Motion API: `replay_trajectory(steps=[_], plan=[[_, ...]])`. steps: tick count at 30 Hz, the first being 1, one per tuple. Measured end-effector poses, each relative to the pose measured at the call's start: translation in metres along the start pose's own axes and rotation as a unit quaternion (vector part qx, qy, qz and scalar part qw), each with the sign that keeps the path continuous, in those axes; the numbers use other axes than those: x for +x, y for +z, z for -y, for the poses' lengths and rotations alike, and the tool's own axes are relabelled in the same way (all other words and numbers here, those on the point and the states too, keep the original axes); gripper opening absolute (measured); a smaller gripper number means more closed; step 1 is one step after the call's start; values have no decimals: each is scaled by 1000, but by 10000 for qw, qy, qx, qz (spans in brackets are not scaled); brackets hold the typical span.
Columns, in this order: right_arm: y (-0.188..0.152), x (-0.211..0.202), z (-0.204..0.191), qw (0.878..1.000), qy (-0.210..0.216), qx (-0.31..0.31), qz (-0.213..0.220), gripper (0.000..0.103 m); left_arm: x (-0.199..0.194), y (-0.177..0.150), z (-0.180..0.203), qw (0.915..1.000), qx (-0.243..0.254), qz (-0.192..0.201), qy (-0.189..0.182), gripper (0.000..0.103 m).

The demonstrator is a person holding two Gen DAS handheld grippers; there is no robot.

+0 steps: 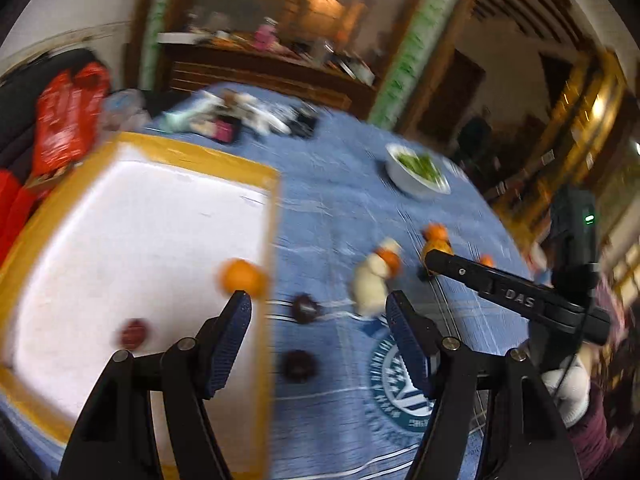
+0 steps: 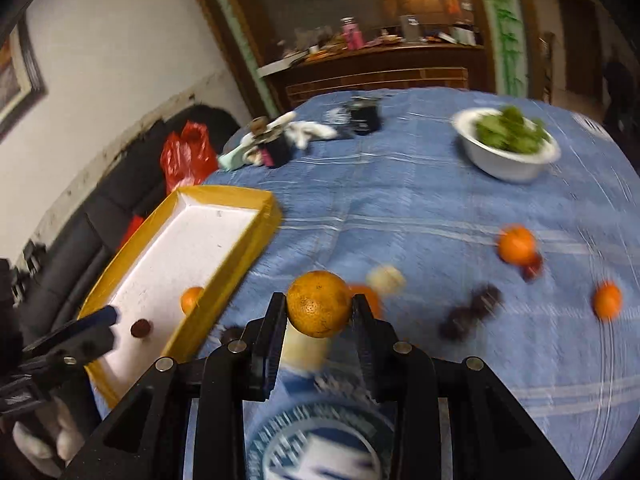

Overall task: Organize fruits
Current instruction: 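Grasp a second tangerine with the right tool while the left tool grasps a white cylinder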

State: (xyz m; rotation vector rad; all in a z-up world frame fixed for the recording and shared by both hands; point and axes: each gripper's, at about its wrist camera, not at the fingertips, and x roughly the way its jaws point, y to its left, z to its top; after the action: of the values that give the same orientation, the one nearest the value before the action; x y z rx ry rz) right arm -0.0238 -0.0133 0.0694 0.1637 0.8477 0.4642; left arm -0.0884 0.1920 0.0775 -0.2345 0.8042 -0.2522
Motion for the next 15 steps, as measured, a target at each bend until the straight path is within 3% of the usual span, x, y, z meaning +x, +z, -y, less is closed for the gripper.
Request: replay_trajectory(steps=[5,11,13,14,15], plan=[[-29,-14,39,9989,1,462,17,36,58,4,38,9974,451,-472,291,69],[-46,-17,54,9974,226,677,53,36,112,6,63,9890,968,-811,768,69],[-48,-18,54,9972,295,685,68,36,122,1,67,9858,1102,-949,843,62],[-49,-18,55,9971,317,684,79,36,126,-2,68,9837,1152,-1026,924,40],[-49,-18,55,9971,344,678,93,36,127,-4,67,9824,1173,-1009,1044,37]])
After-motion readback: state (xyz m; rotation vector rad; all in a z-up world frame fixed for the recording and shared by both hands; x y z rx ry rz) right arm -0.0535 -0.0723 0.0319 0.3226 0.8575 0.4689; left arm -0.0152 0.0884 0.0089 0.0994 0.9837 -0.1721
